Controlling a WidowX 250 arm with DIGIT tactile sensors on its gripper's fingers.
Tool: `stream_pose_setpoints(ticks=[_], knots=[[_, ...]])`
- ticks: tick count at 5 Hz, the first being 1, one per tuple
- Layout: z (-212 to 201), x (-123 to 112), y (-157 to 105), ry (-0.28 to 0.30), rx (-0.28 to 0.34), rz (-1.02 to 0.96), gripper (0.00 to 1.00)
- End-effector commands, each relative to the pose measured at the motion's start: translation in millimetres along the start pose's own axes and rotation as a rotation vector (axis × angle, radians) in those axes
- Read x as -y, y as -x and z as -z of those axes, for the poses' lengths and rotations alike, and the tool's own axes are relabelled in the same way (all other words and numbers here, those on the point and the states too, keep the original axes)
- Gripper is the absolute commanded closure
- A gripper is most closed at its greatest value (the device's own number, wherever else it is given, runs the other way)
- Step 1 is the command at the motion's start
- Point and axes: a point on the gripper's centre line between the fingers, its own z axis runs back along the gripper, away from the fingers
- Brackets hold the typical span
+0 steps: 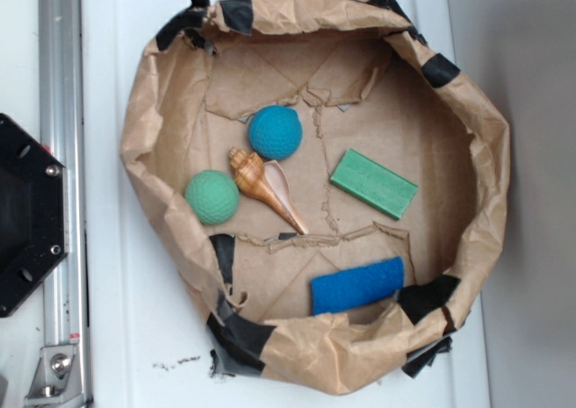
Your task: Grab the green block.
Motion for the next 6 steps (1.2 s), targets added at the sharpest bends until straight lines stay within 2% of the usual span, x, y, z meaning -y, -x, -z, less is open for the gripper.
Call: stream_pose_setpoints(ticks=[1,2,3,4,5,6], knots=[[0.0,0.0,0.0,0.000,0.000,0.000,0.00],[20.4,-17.8,-47.4,0.018,0.051,0.119,0.00],[41.6,-18.9,-95.1,0.014,0.069,0.269,0.00],[92.2,-24.7,-124.0,0.016,-0.026,0.408,0.00],[144.4,-24.3,-130.4,-0.068,-0.089,0.491,0.00],[190.6,-22.4,-132.4,-0.101,-0.147,0.510,0.00]])
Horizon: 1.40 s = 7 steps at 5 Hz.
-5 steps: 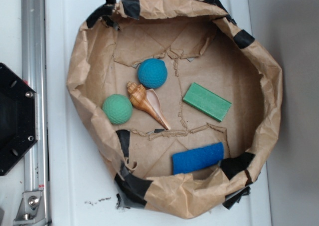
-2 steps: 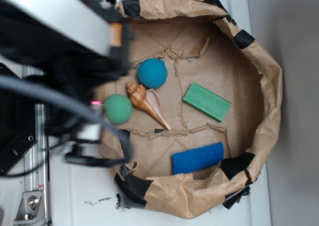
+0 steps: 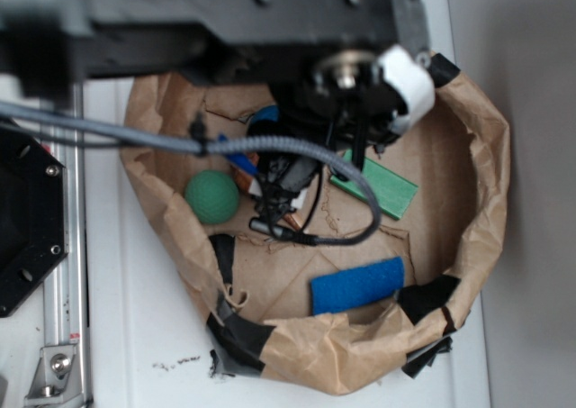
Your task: Grab the green block.
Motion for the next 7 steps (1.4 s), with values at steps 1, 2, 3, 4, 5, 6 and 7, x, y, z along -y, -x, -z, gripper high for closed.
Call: stream_pose_setpoints(ticks=[1,2,3,4,5,6,7], knots=[[56.7,1.9,-25.5,0.027,-0.032,0.065,0.00],[66.3,4.3,-48.2,0.032,-0.047,0.109,0.00],[82.4,8.5,-63.8,0.040,-0.080,0.129,0.00],[97.1,11.0,-69.5,0.043,-0.123,0.128,0.96],[89.9,15.9,-66.1,0.009,-0.106,0.108,1.00],[69.3,18.3,-56.0,-0.019,-0.091,0.073,1.00],[30.6,17.3,-43.1,0.009,-0.033,0.112,1.00]])
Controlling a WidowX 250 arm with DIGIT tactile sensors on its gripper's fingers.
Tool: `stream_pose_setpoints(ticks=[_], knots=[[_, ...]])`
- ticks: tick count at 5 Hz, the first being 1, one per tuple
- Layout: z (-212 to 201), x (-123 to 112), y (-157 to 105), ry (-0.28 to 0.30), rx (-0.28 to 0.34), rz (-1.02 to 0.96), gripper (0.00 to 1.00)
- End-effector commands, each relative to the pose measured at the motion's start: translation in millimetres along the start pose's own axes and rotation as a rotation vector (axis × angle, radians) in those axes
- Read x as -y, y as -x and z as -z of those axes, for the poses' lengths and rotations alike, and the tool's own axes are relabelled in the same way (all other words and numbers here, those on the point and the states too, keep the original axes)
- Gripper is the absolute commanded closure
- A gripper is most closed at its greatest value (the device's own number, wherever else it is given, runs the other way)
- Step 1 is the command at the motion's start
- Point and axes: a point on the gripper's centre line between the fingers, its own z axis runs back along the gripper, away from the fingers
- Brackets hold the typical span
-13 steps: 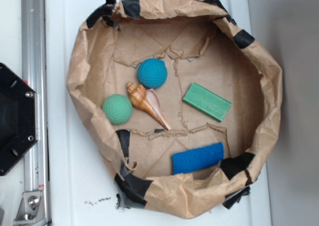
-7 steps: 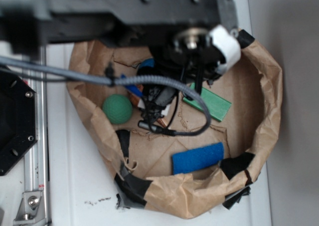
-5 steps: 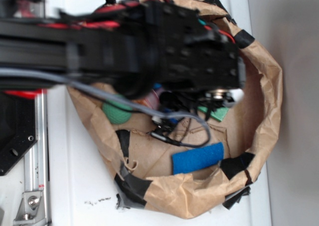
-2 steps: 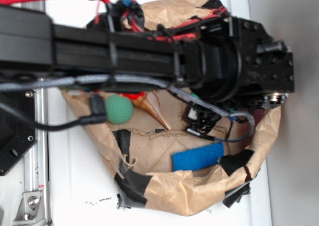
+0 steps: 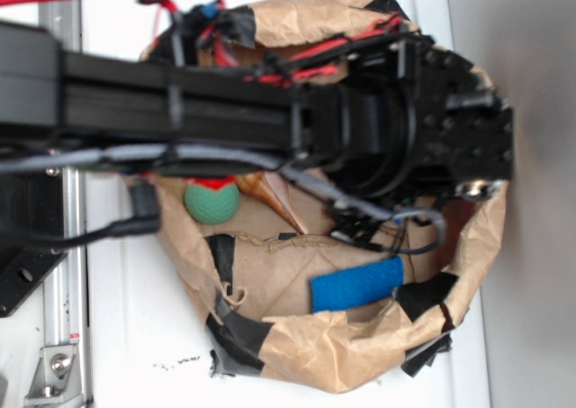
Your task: Grab the green block.
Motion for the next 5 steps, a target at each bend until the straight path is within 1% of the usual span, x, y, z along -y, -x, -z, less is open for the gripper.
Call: stream_pose_setpoints(ticks=[1,2,3,5], knots=[[-96.7,14.3,35.6,-0.044,0.159,-0.019,1.00],[-124.3,15.9,48.2,-0.025,0.231,-0.172,1.00],[-131.4,19.5,52.5,0.042,0.268,-0.288,1.00],[-127.7,24.4,49.6,0.117,0.273,-0.374,1.00]])
